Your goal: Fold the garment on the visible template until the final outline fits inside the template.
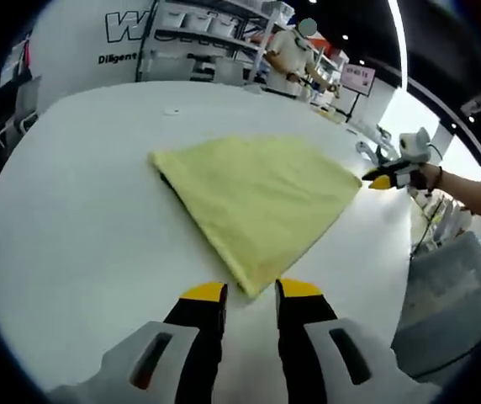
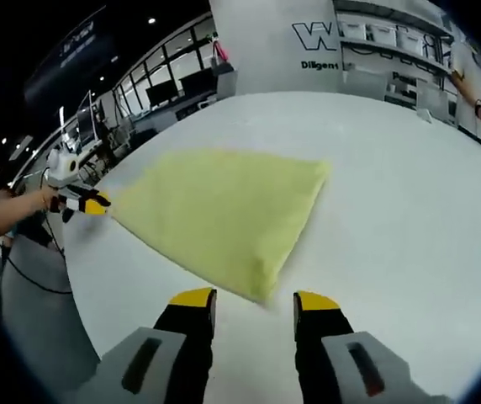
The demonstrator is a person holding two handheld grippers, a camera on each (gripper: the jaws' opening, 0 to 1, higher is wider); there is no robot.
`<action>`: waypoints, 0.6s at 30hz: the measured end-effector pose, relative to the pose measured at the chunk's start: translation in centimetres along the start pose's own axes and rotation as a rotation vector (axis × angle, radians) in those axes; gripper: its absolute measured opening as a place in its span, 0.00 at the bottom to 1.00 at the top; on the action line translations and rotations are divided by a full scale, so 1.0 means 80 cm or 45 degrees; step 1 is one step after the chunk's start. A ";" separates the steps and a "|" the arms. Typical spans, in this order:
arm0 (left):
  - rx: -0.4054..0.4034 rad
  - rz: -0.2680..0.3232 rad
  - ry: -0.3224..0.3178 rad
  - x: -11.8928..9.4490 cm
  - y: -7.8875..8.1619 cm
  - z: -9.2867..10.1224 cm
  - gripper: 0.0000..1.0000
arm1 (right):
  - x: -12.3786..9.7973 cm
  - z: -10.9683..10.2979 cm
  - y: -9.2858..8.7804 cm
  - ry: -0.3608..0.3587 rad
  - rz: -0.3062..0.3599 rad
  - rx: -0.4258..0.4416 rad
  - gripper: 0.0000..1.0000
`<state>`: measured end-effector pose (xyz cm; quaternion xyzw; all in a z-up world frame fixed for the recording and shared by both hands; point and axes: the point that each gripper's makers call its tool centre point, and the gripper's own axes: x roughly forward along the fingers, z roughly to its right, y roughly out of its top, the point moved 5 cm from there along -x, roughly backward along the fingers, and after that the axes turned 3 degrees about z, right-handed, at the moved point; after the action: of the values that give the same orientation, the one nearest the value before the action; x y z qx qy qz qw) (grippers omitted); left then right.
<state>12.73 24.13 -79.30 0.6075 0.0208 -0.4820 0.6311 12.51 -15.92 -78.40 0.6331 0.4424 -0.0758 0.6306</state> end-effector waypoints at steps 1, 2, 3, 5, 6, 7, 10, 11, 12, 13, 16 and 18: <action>0.012 0.008 0.012 -0.003 0.002 0.002 0.33 | -0.004 -0.001 0.001 -0.018 0.000 0.006 0.51; 0.012 0.022 0.027 -0.009 0.005 0.006 0.36 | -0.008 -0.003 0.002 -0.028 0.002 0.002 0.57; 0.014 0.035 0.040 -0.012 0.006 0.008 0.39 | -0.012 -0.006 0.004 -0.032 0.011 -0.009 0.63; -0.020 0.059 0.049 -0.021 0.009 0.017 0.40 | -0.020 -0.014 0.008 -0.029 0.030 -0.019 0.67; -0.010 0.059 0.041 -0.024 0.008 0.022 0.41 | -0.025 -0.019 0.009 -0.022 0.035 -0.021 0.69; -0.011 0.071 0.049 -0.028 0.008 0.027 0.43 | -0.027 -0.023 0.010 -0.020 0.036 -0.021 0.71; -0.027 0.093 0.085 -0.037 0.009 0.034 0.55 | -0.036 -0.032 0.011 -0.031 0.055 -0.042 0.76; -0.021 0.105 0.096 -0.041 0.010 0.037 0.58 | -0.039 -0.036 0.012 -0.038 0.060 -0.047 0.78; -0.022 0.108 0.098 -0.043 0.010 0.038 0.61 | -0.043 -0.037 0.012 -0.042 0.066 -0.048 0.79; -0.040 0.116 0.115 -0.046 0.010 0.038 0.62 | -0.046 -0.039 0.013 -0.041 0.073 -0.051 0.80; -0.055 0.136 0.155 -0.056 0.010 0.038 0.68 | -0.056 -0.048 0.013 -0.048 0.087 -0.051 0.85; -0.056 0.143 0.159 -0.060 0.008 0.039 0.72 | -0.061 -0.052 0.011 -0.048 0.090 -0.049 0.87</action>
<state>8.81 24.32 -75.06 0.6225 0.0367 -0.4065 0.6677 8.25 -14.41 -73.73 0.6346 0.4091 -0.0568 0.6533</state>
